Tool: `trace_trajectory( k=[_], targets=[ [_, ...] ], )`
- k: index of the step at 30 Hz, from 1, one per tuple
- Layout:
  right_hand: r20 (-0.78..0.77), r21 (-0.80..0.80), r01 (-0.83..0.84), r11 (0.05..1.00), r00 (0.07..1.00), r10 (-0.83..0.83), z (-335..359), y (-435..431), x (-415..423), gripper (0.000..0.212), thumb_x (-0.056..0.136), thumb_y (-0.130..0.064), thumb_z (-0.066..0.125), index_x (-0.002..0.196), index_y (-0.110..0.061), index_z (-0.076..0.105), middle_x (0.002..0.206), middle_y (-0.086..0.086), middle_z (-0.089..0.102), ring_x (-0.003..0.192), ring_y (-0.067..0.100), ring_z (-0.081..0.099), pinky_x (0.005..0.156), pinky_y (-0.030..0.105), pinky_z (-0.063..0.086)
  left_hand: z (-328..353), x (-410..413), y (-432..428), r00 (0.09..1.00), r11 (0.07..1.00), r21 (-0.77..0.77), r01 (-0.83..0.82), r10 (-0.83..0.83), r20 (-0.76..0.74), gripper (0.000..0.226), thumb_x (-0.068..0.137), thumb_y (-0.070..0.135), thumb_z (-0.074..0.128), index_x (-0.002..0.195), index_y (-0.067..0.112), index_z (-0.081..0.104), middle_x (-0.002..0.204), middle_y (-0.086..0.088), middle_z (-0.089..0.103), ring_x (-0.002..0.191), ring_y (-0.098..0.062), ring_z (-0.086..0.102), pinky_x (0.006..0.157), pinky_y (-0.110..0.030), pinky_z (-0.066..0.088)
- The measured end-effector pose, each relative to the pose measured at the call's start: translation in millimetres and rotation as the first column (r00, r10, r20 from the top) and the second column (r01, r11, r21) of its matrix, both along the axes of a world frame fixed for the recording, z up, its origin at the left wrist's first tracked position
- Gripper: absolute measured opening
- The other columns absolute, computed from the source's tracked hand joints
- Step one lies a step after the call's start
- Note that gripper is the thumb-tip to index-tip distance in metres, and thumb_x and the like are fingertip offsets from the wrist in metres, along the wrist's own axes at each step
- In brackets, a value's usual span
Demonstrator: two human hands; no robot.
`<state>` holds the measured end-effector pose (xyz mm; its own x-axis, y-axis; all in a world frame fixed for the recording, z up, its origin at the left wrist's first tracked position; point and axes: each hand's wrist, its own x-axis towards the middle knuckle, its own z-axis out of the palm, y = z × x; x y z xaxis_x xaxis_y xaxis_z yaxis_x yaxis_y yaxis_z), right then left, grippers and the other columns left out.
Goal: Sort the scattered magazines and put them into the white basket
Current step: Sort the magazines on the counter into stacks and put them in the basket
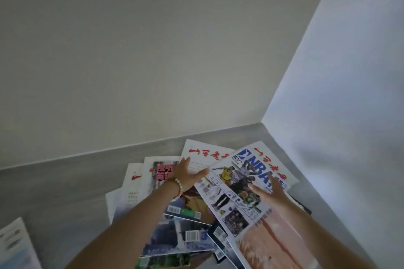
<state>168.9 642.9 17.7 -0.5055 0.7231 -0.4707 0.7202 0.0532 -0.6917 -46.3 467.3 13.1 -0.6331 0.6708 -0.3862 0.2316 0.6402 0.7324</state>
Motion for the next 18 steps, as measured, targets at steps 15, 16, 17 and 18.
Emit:
trace_trajectory(
  k=[15,16,17,18],
  targets=[
    [0.202,0.096,-0.004,0.995,0.979,-0.016,-79.3,8.1,30.5,0.122,0.046,-0.089,0.046,0.143,-0.045,-0.013,0.148,0.001,-0.038,0.139,0.026,-0.031,0.114,0.049,-0.011,-49.4,24.6,92.9,0.981,0.946,-0.295,0.134,-0.169,-0.099,0.079,0.070,0.050,0.070,0.133,0.017,0.035,0.131,-0.011,0.045,0.113,-0.024,0.048,0.090,-0.037,0.049],
    [0.213,0.102,-0.015,0.995,0.977,-0.007,-81.7,8.4,30.5,0.123,0.046,-0.091,0.044,0.142,-0.045,-0.016,0.146,0.000,-0.041,0.138,0.027,-0.033,0.113,0.049,-0.012,-47.9,23.4,92.0,0.989,0.961,-0.236,0.146,-0.150,0.004,0.064,0.074,0.039,0.071,0.126,0.014,0.043,0.123,-0.009,0.053,0.097,-0.018,0.055,0.076,-0.027,0.052],
    [0.232,0.116,-0.031,0.993,0.973,0.004,-83.8,8.5,31.0,0.123,0.045,-0.092,0.042,0.142,-0.045,-0.018,0.144,0.000,-0.042,0.137,0.027,-0.034,0.113,0.050,-0.013,-46.1,24.9,90.1,0.982,0.962,-0.199,0.185,-0.173,0.077,0.051,0.080,0.032,0.067,0.122,0.013,0.048,0.115,-0.006,0.059,0.081,-0.013,0.057,0.062,-0.019,0.050],
    [0.252,0.131,-0.045,0.990,0.968,0.011,-85.4,8.5,31.7,0.124,0.044,-0.094,0.039,0.142,-0.044,-0.019,0.144,0.001,-0.043,0.137,0.028,-0.034,0.113,0.050,-0.012,-45.7,28.2,87.6,0.972,0.960,-0.169,0.224,-0.208,0.109,0.043,0.085,0.029,0.061,0.123,0.012,0.050,0.109,-0.003,0.062,0.070,-0.008,0.055,0.051,-0.013,0.045]
  ],
)
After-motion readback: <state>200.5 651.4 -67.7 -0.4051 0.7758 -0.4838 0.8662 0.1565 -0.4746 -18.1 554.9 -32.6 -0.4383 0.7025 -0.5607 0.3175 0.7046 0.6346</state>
